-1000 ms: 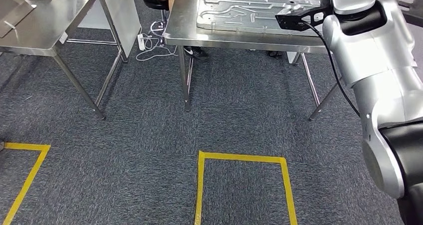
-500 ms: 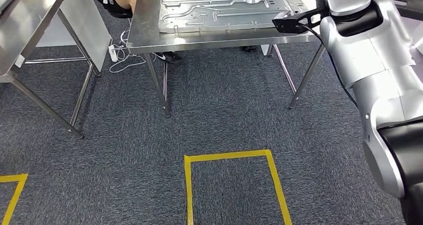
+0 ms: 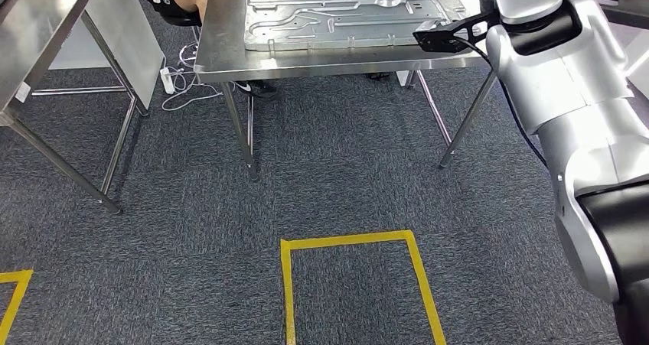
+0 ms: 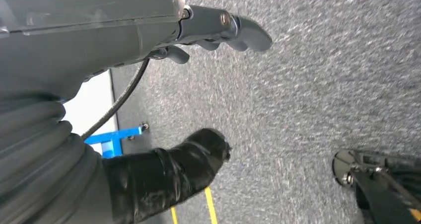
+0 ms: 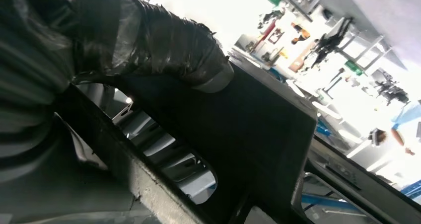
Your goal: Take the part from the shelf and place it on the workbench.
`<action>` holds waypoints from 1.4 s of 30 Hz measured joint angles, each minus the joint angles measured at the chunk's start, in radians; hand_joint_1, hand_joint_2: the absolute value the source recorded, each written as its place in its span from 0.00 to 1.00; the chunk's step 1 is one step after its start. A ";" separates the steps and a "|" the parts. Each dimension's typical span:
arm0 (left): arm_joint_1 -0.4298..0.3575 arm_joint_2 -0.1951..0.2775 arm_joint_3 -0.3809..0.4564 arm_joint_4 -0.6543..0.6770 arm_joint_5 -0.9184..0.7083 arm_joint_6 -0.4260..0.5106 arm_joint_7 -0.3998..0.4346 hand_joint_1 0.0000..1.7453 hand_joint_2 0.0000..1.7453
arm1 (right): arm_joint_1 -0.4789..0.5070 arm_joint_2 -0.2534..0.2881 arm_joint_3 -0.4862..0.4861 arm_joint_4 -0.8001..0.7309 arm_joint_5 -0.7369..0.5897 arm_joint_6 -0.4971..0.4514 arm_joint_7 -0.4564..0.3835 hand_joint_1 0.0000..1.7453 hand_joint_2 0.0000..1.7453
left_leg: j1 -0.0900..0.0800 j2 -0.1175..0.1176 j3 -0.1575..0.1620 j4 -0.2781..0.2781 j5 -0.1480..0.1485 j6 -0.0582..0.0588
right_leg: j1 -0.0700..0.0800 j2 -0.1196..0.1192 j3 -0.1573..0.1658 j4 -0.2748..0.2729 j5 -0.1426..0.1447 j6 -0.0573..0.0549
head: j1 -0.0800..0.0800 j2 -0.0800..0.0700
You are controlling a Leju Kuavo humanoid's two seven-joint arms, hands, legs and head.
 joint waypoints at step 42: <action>-0.006 0.000 0.034 0.000 0.009 0.002 -0.017 0.00 1.00 | 0.025 0.056 0.010 0.021 -0.002 0.003 -0.012 1.00 1.00 | 0.003 -0.001 -0.109 0.227 -0.114 -0.042 | 0.009 0.002 0.110 -0.202 0.050 -0.049 | -0.001 0.000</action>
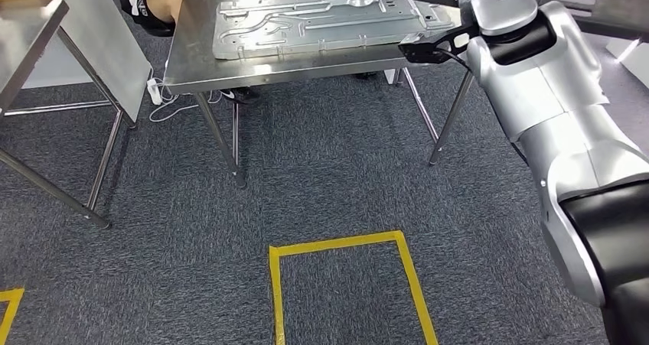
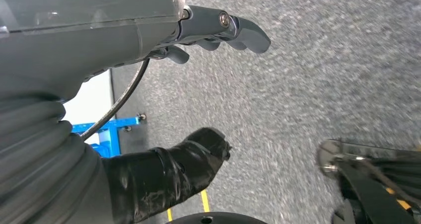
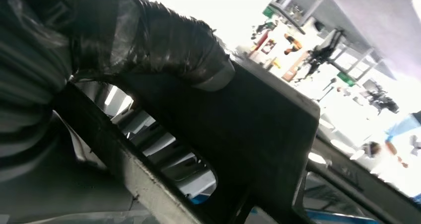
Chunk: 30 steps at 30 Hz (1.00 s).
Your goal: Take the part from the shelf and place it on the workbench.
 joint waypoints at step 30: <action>0.001 -0.003 0.019 0.000 0.009 0.011 0.021 0.00 1.00 | 0.033 0.092 0.001 0.060 -0.002 -0.024 0.007 1.00 1.00 | 0.000 -0.006 0.025 -0.034 0.003 -0.002 | 0.002 0.000 -0.012 0.004 0.008 -0.002 | 0.000 0.000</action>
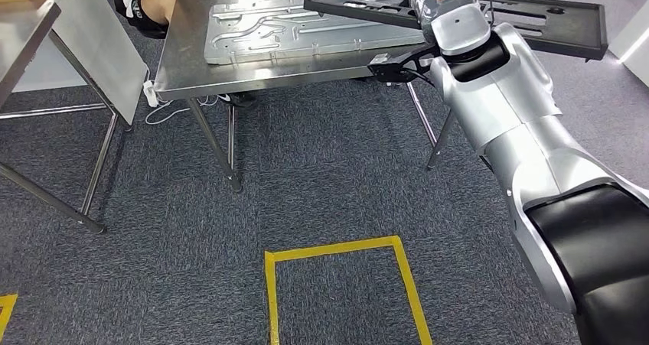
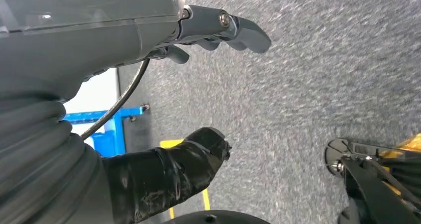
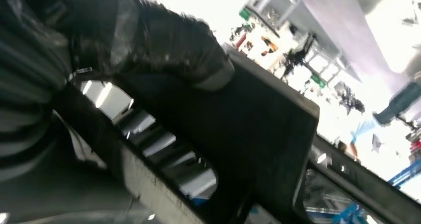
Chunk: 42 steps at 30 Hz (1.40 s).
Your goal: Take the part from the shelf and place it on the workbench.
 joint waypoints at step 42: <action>0.000 0.000 0.011 0.000 0.003 -0.026 -0.005 0.00 1.00 | 0.039 0.074 -0.001 0.028 -0.013 -0.001 -0.013 1.00 1.00 | -0.007 0.002 0.052 -0.188 0.134 0.028 | 0.004 0.001 0.046 0.007 -0.055 0.028 | -0.001 0.000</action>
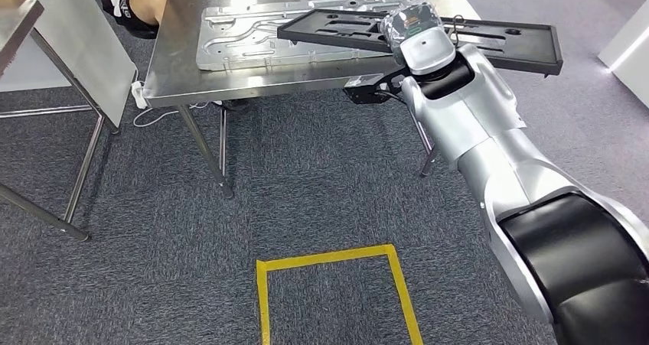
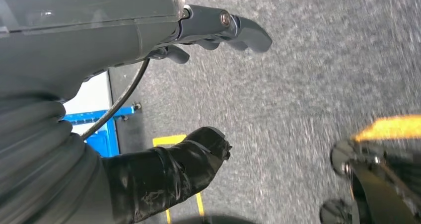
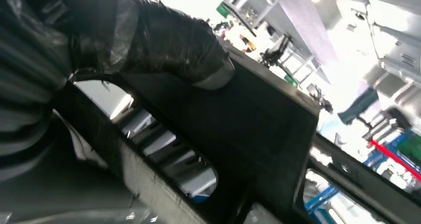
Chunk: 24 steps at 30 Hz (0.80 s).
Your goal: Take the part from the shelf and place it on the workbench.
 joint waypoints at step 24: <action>-0.001 -0.002 0.001 0.000 -0.009 0.012 -0.005 0.00 1.00 | 0.032 0.071 0.000 0.017 -0.011 -0.020 0.019 1.00 1.00 | 0.005 -0.004 -0.078 0.167 -0.042 -0.031 | -0.005 -0.001 0.009 -0.015 0.023 -0.033 | 0.000 0.000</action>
